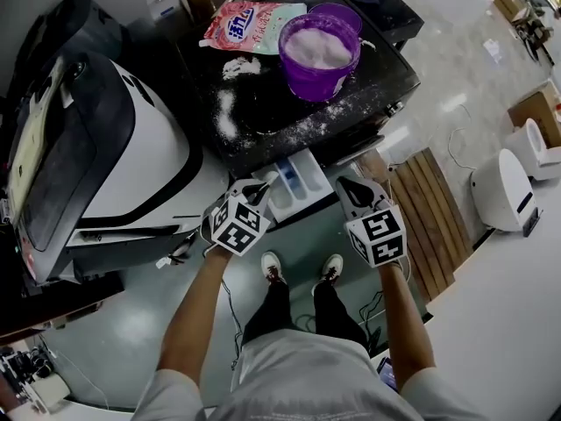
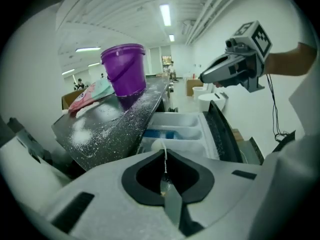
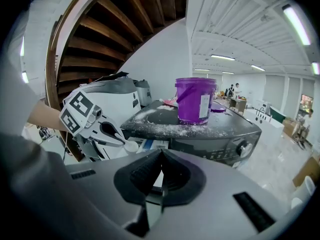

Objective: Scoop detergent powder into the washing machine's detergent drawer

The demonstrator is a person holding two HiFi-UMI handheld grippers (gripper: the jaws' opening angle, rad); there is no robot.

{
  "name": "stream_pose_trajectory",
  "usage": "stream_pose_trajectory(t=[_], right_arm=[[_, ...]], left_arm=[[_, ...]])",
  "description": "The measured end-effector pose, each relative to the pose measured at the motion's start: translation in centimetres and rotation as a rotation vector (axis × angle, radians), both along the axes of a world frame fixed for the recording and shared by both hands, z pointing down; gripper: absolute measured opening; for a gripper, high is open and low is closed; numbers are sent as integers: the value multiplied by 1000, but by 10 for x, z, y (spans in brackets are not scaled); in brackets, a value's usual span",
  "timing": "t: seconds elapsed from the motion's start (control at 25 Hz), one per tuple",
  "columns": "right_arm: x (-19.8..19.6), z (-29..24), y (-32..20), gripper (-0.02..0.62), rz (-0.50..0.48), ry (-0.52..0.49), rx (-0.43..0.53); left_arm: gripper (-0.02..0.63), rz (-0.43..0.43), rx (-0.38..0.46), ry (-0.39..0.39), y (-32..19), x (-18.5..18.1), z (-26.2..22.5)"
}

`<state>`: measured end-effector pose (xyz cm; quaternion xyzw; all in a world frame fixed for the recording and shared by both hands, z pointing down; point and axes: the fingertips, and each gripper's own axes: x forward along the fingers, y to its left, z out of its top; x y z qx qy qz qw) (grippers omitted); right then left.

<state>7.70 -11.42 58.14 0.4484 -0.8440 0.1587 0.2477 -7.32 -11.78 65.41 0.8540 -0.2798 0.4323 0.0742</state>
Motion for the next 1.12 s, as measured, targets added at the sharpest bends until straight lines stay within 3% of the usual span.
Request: stream_pose_trajectory(t=[0.6,0.8,1.12], right_arm=[[6,0,11,5,15,-13,0],[11,-2,13,5,30,-21,6],[15,-2,24,5,35,-31,12]], left_arm=[[15,158,211,-232,1,1,6],[15,240,319,-368,1,0,9],[15,287,412,-449,2,2,7]])
